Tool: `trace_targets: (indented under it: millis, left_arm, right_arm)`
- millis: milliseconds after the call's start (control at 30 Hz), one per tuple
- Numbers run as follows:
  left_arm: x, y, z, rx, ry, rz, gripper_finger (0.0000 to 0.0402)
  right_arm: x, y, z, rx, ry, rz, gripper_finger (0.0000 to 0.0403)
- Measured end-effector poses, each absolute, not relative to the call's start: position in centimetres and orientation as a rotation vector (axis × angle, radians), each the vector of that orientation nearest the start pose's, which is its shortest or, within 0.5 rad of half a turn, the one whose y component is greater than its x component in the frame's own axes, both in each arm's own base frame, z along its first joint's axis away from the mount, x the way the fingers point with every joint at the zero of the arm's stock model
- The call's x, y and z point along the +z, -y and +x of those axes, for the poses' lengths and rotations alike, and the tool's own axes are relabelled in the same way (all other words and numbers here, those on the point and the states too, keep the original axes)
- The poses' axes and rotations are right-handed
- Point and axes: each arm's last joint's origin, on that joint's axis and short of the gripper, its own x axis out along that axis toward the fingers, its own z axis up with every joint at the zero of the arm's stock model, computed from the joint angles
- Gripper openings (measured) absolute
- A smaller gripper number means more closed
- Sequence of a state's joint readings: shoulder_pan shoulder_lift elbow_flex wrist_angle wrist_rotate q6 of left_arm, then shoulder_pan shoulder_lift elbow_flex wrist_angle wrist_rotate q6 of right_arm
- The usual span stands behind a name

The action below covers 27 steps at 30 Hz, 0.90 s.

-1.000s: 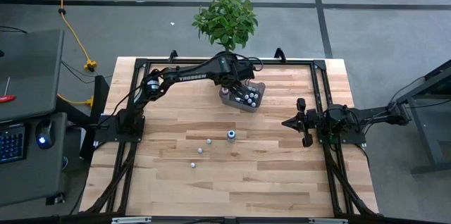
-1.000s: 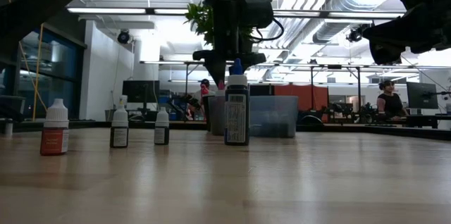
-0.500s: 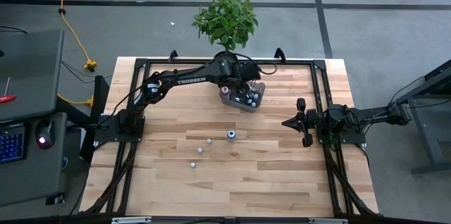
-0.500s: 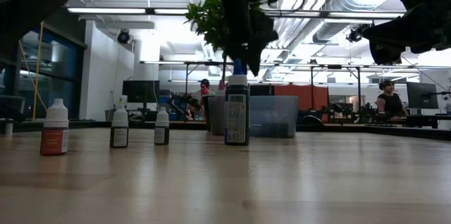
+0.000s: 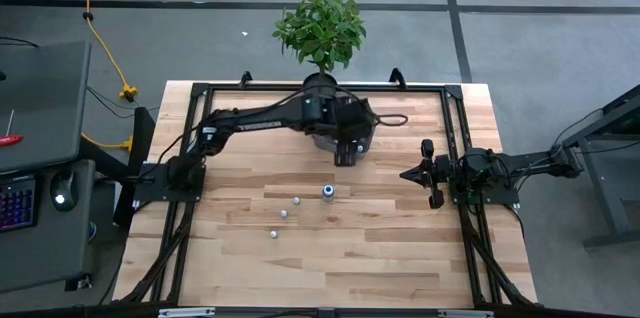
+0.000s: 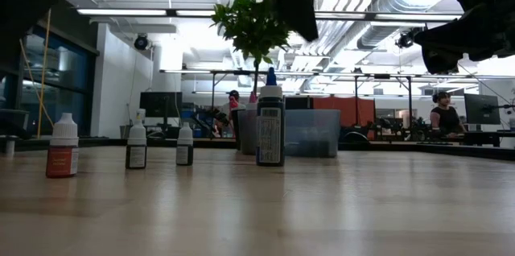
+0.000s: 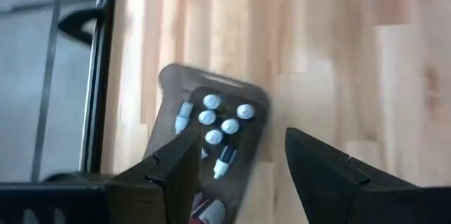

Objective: Pick & Place food coloring
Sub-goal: Put the small brown food coloring bottle into the black bin

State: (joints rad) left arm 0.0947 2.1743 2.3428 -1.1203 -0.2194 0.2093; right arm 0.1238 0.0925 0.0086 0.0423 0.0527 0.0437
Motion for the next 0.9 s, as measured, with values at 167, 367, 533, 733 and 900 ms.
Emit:
trace_targets:
  millis: [167,367,533,733,900]
  left_arm:
    - [36.6,-1.8,43.4,0.082,-0.989,0.318,0.0197]
    - [38.3,1.0,39.8,-0.132,-1.105,0.243,0.0197]
    - [39.6,2.2,36.7,-0.229,-1.209,0.200,0.0197]
    - [41.0,3.4,33.9,-0.256,-1.182,0.188,0.0197]
    - [40.4,3.5,31.2,-0.236,-1.243,0.178,0.0197]
  right_arm:
    - [16.3,-1.1,10.2,0.071,-0.042,0.040,0.0003]
    - [16.3,-1.1,10.2,0.071,-0.043,0.040,0.0003]
    - [16.3,-1.1,10.2,0.070,-0.043,0.040,0.0003]
    - [16.3,-1.1,10.2,0.070,-0.043,0.040,0.0003]
    - [16.3,-1.1,10.2,0.070,-0.043,0.040,0.0003]
